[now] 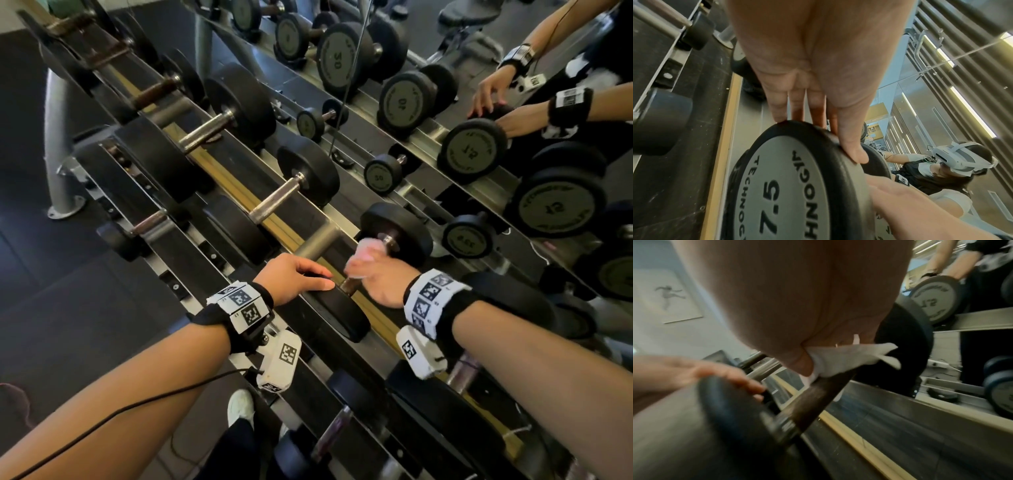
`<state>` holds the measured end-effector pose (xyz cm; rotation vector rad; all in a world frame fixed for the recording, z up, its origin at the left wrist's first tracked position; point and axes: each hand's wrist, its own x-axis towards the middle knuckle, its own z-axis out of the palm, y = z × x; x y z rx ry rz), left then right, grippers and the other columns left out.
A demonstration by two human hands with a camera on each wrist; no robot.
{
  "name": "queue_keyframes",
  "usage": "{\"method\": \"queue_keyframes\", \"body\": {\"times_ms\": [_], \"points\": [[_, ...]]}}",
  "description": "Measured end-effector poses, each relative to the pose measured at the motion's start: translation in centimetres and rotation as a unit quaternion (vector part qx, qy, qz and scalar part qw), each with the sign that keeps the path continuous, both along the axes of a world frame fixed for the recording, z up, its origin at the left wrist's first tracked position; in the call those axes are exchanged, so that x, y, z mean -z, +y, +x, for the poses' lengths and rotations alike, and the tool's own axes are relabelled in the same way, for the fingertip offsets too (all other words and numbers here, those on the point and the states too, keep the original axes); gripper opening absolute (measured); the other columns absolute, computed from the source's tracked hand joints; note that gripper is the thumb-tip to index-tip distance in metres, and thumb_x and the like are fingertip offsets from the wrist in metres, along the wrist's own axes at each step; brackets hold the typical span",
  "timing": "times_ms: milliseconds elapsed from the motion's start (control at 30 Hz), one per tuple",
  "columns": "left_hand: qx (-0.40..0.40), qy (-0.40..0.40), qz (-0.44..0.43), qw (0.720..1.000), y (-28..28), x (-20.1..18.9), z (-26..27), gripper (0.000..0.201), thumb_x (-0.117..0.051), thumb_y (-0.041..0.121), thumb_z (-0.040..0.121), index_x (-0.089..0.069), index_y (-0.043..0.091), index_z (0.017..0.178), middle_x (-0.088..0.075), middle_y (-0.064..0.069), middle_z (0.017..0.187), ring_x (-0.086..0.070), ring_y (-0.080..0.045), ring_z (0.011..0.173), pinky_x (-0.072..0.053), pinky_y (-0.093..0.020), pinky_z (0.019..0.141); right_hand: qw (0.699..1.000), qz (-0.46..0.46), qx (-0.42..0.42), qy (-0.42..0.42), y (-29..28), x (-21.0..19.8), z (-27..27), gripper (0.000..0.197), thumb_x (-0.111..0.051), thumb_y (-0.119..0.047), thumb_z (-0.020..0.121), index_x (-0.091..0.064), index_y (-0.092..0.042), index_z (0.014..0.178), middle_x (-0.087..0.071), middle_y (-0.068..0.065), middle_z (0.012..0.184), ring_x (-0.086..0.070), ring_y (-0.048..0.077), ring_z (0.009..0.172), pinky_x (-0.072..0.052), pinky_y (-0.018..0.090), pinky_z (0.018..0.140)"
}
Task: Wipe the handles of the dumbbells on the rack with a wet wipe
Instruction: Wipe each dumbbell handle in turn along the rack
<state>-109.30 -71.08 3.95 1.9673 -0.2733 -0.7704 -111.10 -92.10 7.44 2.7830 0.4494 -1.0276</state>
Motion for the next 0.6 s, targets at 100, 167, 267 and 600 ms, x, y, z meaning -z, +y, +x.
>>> {"method": "queue_keyframes", "body": {"times_ms": [100, 167, 267, 600], "points": [[0.013, 0.002, 0.029, 1.0, -0.1, -0.4, 0.7, 0.016, -0.08, 0.044, 0.076, -0.077, 0.042, 0.092, -0.072, 0.018, 0.091, -0.062, 0.001, 0.093, -0.037, -0.012, 0.071, 0.998, 0.054, 0.012, 0.001, 0.6, 0.4, -1.3, 0.039, -0.044, -0.012, 0.097, -0.046, -0.023, 0.135, -0.041, 0.002, 0.134, -0.039, 0.019, 0.127, -0.033, 0.032, 0.096], [0.011, 0.006, 0.031, 0.999, -0.2, -0.4, 0.8, 0.017, -0.081, 0.044, 0.075, -0.077, 0.042, 0.091, -0.072, 0.018, 0.09, -0.061, 0.002, 0.092, -0.036, -0.012, 0.071, 0.998, 0.047, 0.024, 0.018, 0.3, 0.1, -0.7, 0.043, -0.039, -0.013, 0.098, -0.048, -0.031, 0.136, -0.042, -0.003, 0.137, -0.035, 0.017, 0.132, -0.029, 0.043, 0.105], [0.005, 0.007, 0.023, 1.0, 0.0, -0.3, 0.6, 0.014, -0.08, 0.044, 0.076, -0.076, 0.044, 0.09, -0.071, 0.022, 0.087, -0.061, 0.006, 0.089, -0.034, -0.009, 0.07, 0.999, -0.04, 0.006, 0.006, -0.7, -0.7, 1.2, 0.046, -0.041, -0.013, 0.095, -0.046, -0.037, 0.133, -0.042, -0.008, 0.14, -0.028, 0.017, 0.138, -0.029, 0.054, 0.108], [0.012, 0.004, -0.004, 1.0, 0.1, 0.1, 0.2, 0.016, -0.077, 0.041, 0.08, -0.075, 0.043, 0.095, -0.071, 0.021, 0.094, -0.06, 0.007, 0.092, -0.033, -0.008, 0.074, 0.997, 0.074, 0.003, 0.037, -1.4, 0.1, -2.9, 0.052, -0.026, -0.027, 0.107, -0.016, -0.026, 0.157, -0.004, -0.01, 0.164, 0.005, 0.016, 0.15, 0.009, 0.053, 0.119]]}}
